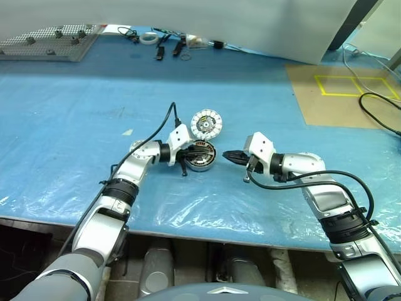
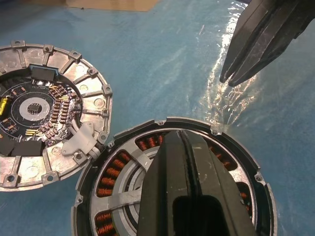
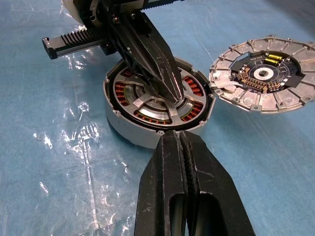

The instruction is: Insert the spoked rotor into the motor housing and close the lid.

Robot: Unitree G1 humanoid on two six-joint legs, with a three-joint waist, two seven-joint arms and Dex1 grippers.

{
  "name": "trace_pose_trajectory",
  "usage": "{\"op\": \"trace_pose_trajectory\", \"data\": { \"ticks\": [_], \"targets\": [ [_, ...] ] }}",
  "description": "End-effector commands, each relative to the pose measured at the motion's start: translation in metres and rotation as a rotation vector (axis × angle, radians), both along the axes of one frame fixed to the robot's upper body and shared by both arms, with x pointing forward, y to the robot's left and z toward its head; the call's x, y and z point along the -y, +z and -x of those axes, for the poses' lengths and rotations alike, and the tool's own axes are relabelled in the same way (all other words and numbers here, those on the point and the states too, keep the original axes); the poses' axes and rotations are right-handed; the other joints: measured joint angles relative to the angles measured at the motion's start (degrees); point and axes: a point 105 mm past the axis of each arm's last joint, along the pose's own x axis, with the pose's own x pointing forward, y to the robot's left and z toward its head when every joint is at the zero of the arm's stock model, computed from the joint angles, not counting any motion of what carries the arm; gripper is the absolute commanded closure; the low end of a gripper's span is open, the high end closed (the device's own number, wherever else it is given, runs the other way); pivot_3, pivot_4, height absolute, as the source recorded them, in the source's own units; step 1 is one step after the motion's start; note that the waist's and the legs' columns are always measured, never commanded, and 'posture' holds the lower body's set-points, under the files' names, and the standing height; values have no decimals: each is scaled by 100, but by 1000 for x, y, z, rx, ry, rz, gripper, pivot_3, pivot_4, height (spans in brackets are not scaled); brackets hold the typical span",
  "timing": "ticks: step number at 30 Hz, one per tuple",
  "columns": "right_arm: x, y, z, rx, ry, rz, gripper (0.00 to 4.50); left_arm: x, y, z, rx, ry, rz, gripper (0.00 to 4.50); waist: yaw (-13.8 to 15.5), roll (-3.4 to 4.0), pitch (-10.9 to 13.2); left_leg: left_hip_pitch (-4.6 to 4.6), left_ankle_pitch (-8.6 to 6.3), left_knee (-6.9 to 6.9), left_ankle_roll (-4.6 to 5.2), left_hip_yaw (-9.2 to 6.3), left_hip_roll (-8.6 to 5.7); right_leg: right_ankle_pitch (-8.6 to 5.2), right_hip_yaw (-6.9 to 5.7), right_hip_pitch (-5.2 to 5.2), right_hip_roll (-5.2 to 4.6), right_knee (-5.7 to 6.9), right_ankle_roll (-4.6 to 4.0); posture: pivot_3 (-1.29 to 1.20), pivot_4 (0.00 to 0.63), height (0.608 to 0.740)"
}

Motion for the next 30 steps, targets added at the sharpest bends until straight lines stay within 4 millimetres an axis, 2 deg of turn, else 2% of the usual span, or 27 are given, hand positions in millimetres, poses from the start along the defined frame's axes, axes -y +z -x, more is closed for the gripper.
{"op": "trace_pose_trajectory", "data": {
  "ticks": [1,8,17,20,25,30],
  "targets": [
    [1,10,1,45,6,-9,4500,-3,-7,0,4,5,-36,4473,-14,0,0,2,0,0,0,0,0,0,0,1,0,0,0,0,150,740],
    [1,8,1,41,5,-6,4500,-8,-23,2,-35,13,-70,4473,-36,1,0,23,2,1,4,0,0,-13,1,21,0,-8,-22,0,150,740],
    [-1,8,1,40,11,-8,4500,-11,-17,7,-34,-18,-66,4473,-58,1,-1,33,4,-10,7,1,0,-14,3,31,0,-24,-23,0,150,740],
    [-1,8,1,40,14,-10,4500,-12,-7,6,-18,-13,-32,4473,-65,1,-1,32,4,-18,7,2,-1,-14,3,29,0,-27,-22,0,150,740],
    [-2,10,1,43,18,-13,4500,-11,24,12,68,-46,23,4473,-65,1,0,15,4,-24,7,2,0,-12,1,14,0,-29,-20,0,150,740],
    [-3,11,0,47,21,-14,4500,-27,41,7,98,13,50,4473,-65,2,0,-3,4,-22,7,3,0,-5,0,-2,0,-27,-9,0,150,740]
  ]
}}
